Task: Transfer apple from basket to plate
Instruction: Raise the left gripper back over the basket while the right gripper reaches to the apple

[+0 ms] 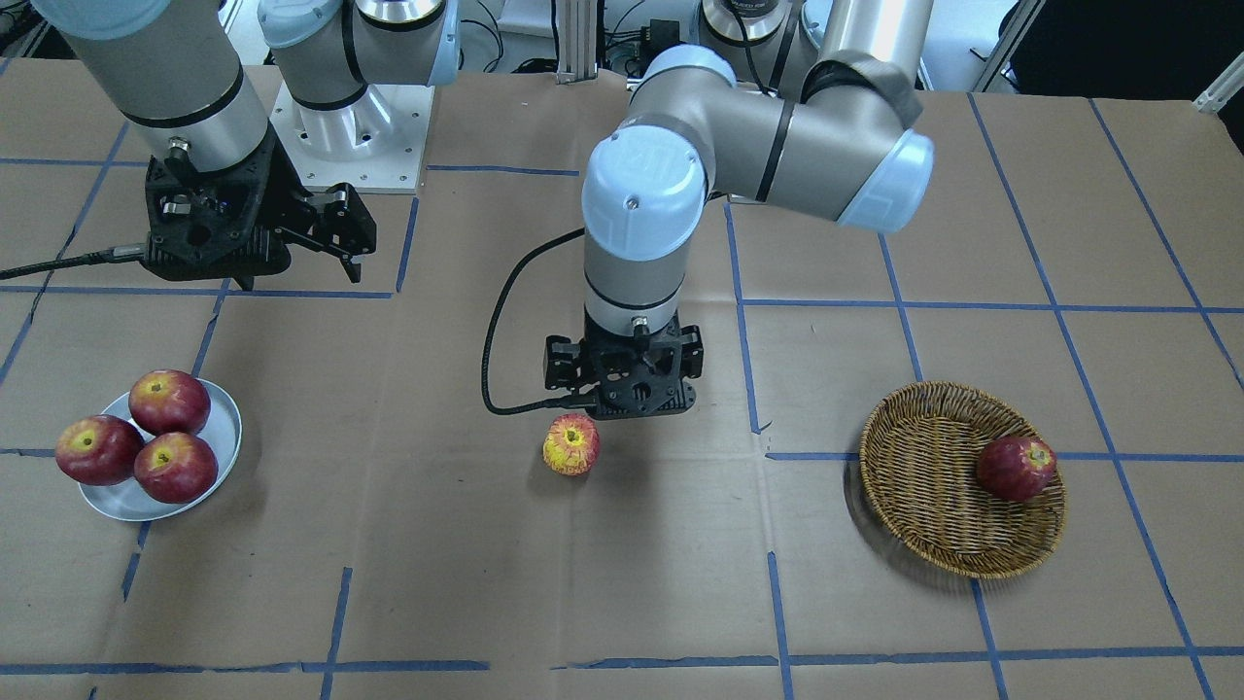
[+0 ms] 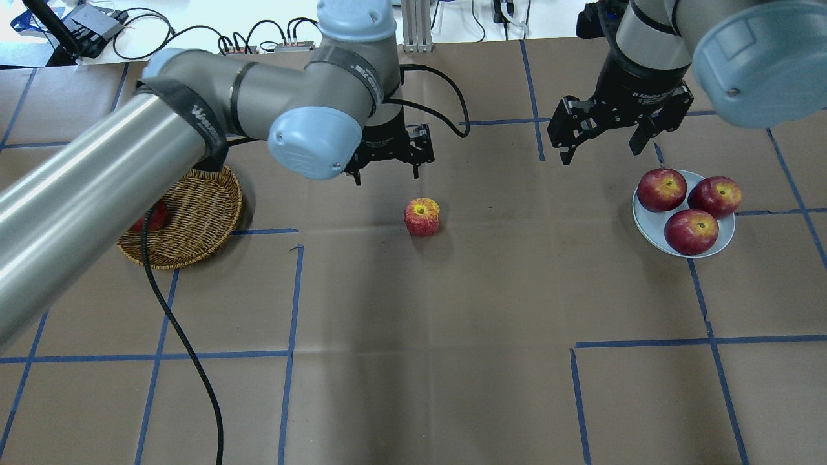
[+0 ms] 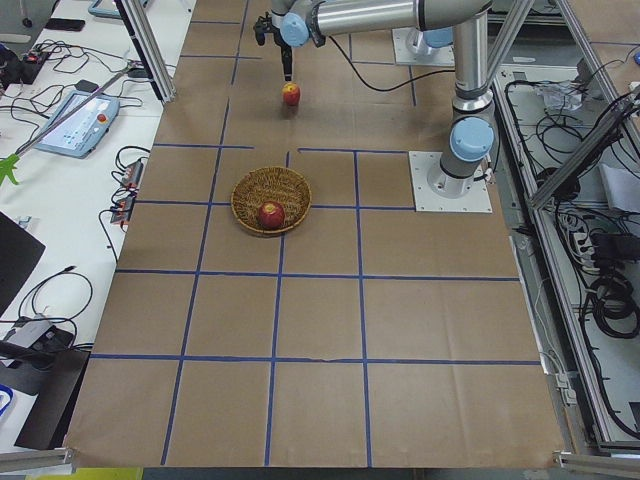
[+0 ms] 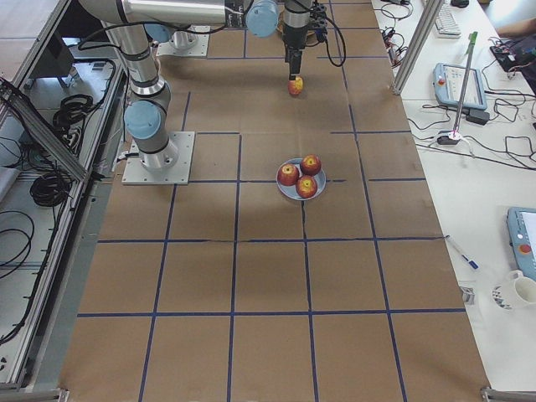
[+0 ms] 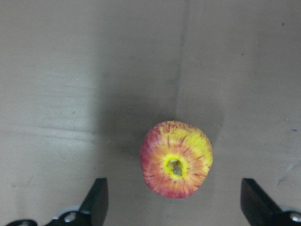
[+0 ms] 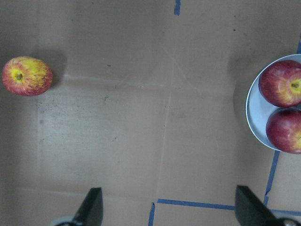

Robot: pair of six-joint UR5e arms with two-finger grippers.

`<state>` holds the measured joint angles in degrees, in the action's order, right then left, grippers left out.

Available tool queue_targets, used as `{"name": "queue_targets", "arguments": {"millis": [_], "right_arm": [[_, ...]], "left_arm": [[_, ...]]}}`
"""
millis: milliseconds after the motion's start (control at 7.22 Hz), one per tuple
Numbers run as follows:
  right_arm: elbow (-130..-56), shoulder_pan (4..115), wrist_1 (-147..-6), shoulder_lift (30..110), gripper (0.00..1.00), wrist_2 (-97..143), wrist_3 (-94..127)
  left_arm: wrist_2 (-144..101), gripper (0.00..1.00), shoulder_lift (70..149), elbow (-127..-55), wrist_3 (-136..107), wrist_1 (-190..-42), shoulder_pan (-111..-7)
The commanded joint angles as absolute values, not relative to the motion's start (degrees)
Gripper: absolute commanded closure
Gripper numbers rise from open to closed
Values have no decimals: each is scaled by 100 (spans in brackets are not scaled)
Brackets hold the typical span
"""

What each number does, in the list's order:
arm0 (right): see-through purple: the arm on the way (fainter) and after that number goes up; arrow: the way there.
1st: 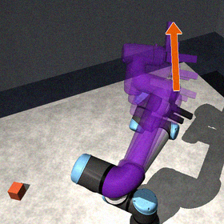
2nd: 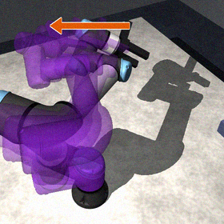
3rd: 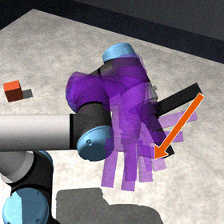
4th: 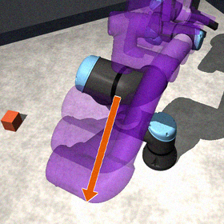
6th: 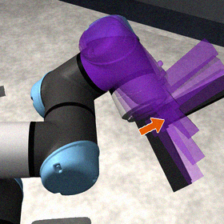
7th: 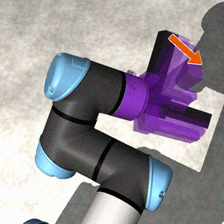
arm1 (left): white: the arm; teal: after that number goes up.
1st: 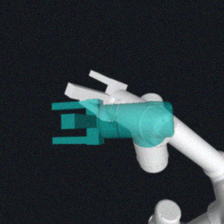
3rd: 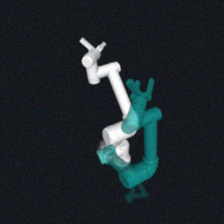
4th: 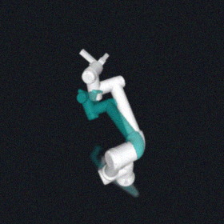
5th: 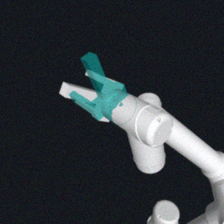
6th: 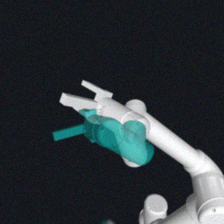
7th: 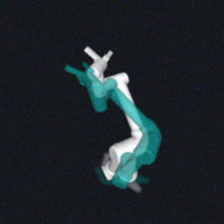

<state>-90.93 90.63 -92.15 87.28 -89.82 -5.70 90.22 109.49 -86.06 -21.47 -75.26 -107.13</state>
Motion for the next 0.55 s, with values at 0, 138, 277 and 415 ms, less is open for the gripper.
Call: {"name": "queue_targets", "arguments": {"millis": [0, 138, 277, 415], "right_arm": [[-9070, 9105, -9263, 8614, 0, -8965, -449], [-9027, 9349, -9377, 8439, 0, -8965, -161], [-9018, 9726, -9700, 8272, 0, -8965, 138], [-9026, 10017, -10069, 8009, 0, -8956, 593]], "left_arm": [[9044, 1, 10330, -8595, -1453, -8285, -10268], [9018, 1, 10092, -8683, -963, -8427, -9935], [9018, 1, 9942, -8753, -584, -8437, -9636], [9018, 1, 9871, -8763, -206, -8481, -9346]]}}
